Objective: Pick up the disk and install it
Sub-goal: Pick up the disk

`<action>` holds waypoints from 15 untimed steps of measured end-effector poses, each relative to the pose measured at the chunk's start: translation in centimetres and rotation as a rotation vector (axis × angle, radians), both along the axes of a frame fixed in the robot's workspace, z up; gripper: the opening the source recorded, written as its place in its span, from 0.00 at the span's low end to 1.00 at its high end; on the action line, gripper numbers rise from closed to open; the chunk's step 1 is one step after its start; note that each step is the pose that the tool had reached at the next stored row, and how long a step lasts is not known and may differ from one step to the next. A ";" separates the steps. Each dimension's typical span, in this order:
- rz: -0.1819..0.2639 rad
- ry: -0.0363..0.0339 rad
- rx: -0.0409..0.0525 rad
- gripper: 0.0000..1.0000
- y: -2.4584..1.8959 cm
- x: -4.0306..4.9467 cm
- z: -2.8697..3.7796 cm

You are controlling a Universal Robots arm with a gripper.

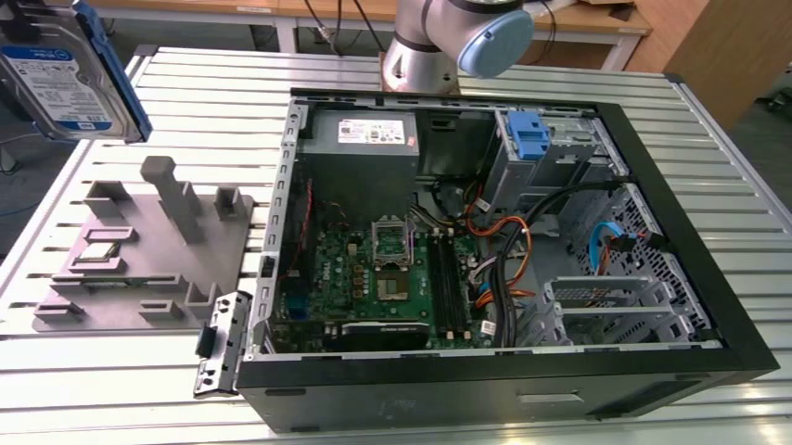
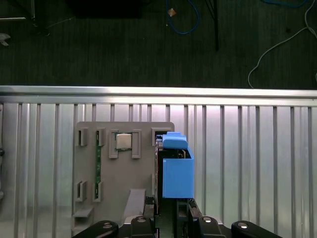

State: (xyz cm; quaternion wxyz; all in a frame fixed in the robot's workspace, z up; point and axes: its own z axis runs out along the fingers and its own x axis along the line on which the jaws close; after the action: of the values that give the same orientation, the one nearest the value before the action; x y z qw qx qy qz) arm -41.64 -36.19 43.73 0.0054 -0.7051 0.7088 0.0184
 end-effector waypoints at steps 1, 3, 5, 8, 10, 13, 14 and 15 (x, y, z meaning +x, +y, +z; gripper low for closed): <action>0.000 -0.0001 0.0000 0.35 0.00 0.00 0.00; 0.000 -0.0002 0.0001 0.35 0.00 0.00 0.01; 0.000 0.0000 -0.0001 0.35 0.00 0.00 0.02; 0.000 -0.0001 0.0000 0.35 0.00 0.00 0.02; 0.000 0.0002 -0.0002 0.35 0.00 0.00 0.08; 0.000 0.0001 -0.0001 0.35 0.00 0.01 0.35; 0.000 0.0002 -0.0001 0.35 0.00 0.01 0.52; 0.000 0.0001 0.0000 0.35 0.00 0.00 0.69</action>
State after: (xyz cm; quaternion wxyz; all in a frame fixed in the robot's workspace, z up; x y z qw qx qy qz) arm -41.64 -36.19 44.42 0.0053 -0.7051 0.7088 0.0184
